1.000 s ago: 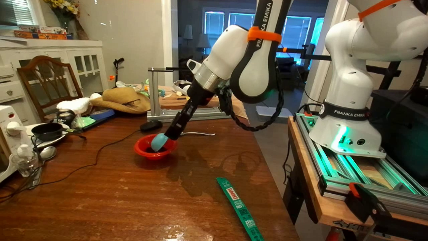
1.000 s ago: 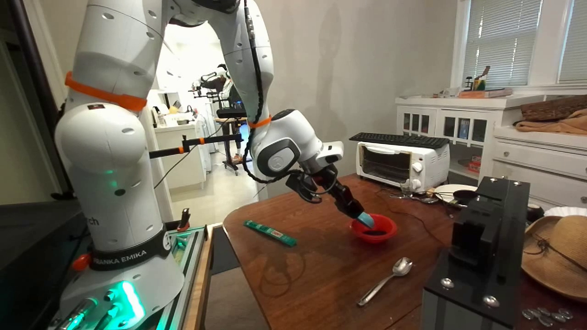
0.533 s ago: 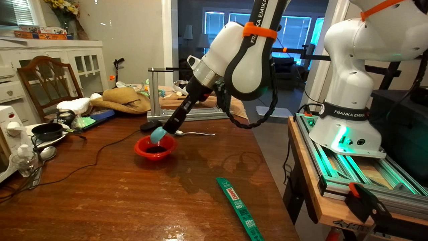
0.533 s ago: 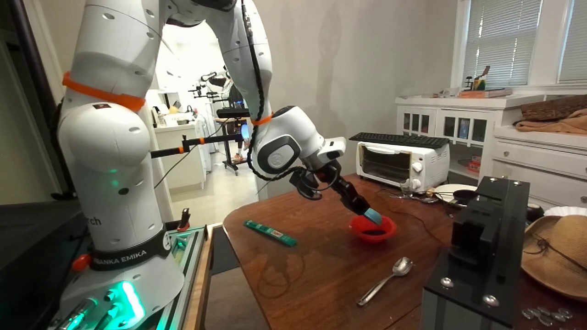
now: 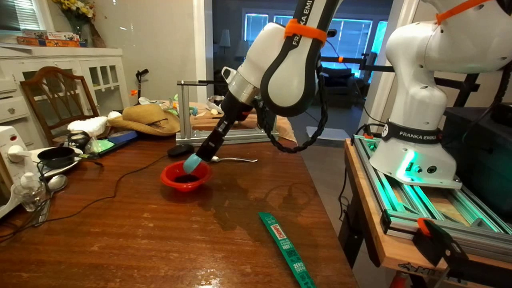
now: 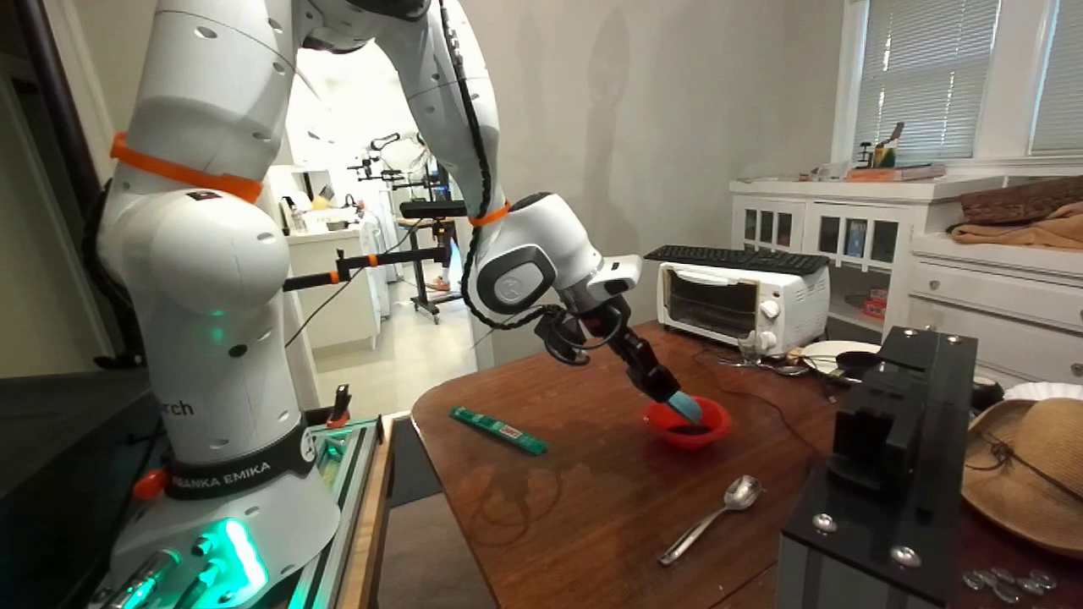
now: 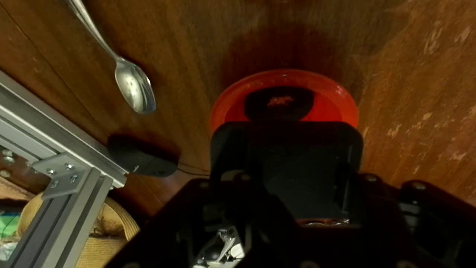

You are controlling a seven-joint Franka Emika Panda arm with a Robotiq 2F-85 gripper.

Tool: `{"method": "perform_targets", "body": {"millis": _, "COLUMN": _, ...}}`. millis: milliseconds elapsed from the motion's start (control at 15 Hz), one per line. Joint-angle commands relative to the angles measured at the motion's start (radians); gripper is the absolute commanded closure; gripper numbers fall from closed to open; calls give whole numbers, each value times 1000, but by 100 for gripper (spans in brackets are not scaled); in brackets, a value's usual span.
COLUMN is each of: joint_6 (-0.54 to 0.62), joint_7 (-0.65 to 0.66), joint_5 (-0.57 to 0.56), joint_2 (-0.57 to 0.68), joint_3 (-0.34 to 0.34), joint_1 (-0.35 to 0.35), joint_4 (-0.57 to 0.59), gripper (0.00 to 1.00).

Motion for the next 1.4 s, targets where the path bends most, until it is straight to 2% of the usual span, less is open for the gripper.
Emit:
{"method": "perform_targets", "body": {"millis": 0, "joint_6": 122, "joint_7": -21, "joint_5": 19, "joint_2": -4, "joint_3": -13, "joint_1": 53, "joint_4": -3, "gripper": 77}}
{"method": "perform_targets", "body": {"millis": 67, "joint_6": -29, "joint_7": -13, "joint_5": 49, "joint_2": -15, "joint_3": -19, "joint_1": 50, "joint_4": 20, "gripper": 77}}
{"method": "perform_targets", "body": {"millis": 133, "joint_6": 29, "joint_7": -15, "joint_5": 39, "joint_2": -6, "joint_3": -16, "joint_1": 61, "joint_4": 11, "gripper": 77}}
{"method": "perform_targets", "body": {"millis": 200, "joint_6": 162, "joint_7": -52, "joint_5": 59, "joint_2": 27, "joint_3": -50, "joint_1": 115, "joint_4": 4, "gripper": 77}}
{"method": "perform_targets", "body": {"millis": 267, "joint_6": 215, "joint_7": -49, "joint_5": 83, "joint_2": 29, "joint_3": -58, "joint_1": 132, "joint_4": 5, "gripper": 77}}
{"method": "perform_targets", "body": {"millis": 333, "joint_6": 129, "joint_7": -68, "joint_5": 143, "joint_2": 30, "joint_3": -83, "joint_1": 148, "joint_4": 32, "gripper": 77}}
{"method": "perform_targets", "body": {"millis": 400, "joint_6": -27, "joint_7": -48, "joint_5": 109, "joint_2": -22, "joint_3": -58, "joint_1": 106, "joint_4": 22, "gripper": 77}}
{"method": "perform_targets", "body": {"millis": 467, "joint_6": 93, "joint_7": -59, "joint_5": 165, "joint_2": 21, "joint_3": -95, "joint_1": 163, "joint_4": 25, "gripper": 77}}
{"method": "perform_targets", "body": {"millis": 533, "joint_6": 171, "joint_7": -50, "joint_5": 146, "joint_2": 12, "joint_3": -84, "joint_1": 166, "joint_4": 10, "gripper": 77}}
{"method": "perform_targets", "body": {"millis": 600, "joint_6": 101, "joint_7": -58, "joint_5": 173, "joint_2": 13, "joint_3": -99, "joint_1": 169, "joint_4": 28, "gripper": 77}}
{"method": "perform_targets", "body": {"millis": 667, "joint_6": -56, "joint_7": -82, "joint_5": 219, "joint_2": 5, "joint_3": -122, "joint_1": 177, "joint_4": 44, "gripper": 77}}
{"method": "perform_targets", "body": {"millis": 733, "joint_6": -4, "joint_7": -74, "joint_5": 242, "joint_2": 29, "joint_3": -140, "joint_1": 203, "joint_4": 44, "gripper": 77}}
{"method": "perform_targets", "body": {"millis": 800, "joint_6": 104, "joint_7": -57, "joint_5": 203, "joint_2": 14, "joint_3": -117, "joint_1": 198, "joint_4": 22, "gripper": 77}}
{"method": "perform_targets", "body": {"millis": 867, "joint_6": 135, "joint_7": -61, "joint_5": 221, "joint_2": 20, "joint_3": -130, "joint_1": 217, "joint_4": 24, "gripper": 77}}
{"method": "perform_targets", "body": {"millis": 933, "joint_6": 46, "joint_7": -96, "joint_5": 265, "joint_2": 32, "joint_3": -166, "joint_1": 237, "joint_4": 48, "gripper": 77}}
{"method": "perform_targets", "body": {"millis": 1000, "joint_6": -59, "joint_7": -94, "joint_5": 291, "joint_2": 12, "joint_3": -171, "joint_1": 235, "joint_4": 49, "gripper": 77}}
{"method": "perform_targets", "body": {"millis": 1067, "joint_6": -52, "joint_7": -89, "joint_5": 267, "joint_2": 2, "joint_3": -168, "joint_1": 231, "joint_4": 43, "gripper": 77}}
{"method": "perform_targets", "body": {"millis": 1200, "joint_6": -114, "joint_7": -96, "joint_5": 266, "joint_2": -6, "joint_3": -198, "joint_1": 250, "joint_4": 48, "gripper": 77}}
{"method": "perform_targets", "body": {"millis": 1333, "joint_6": -190, "joint_7": -89, "joint_5": 230, "joint_2": -44, "joint_3": -187, "joint_1": 230, "joint_4": 49, "gripper": 77}}
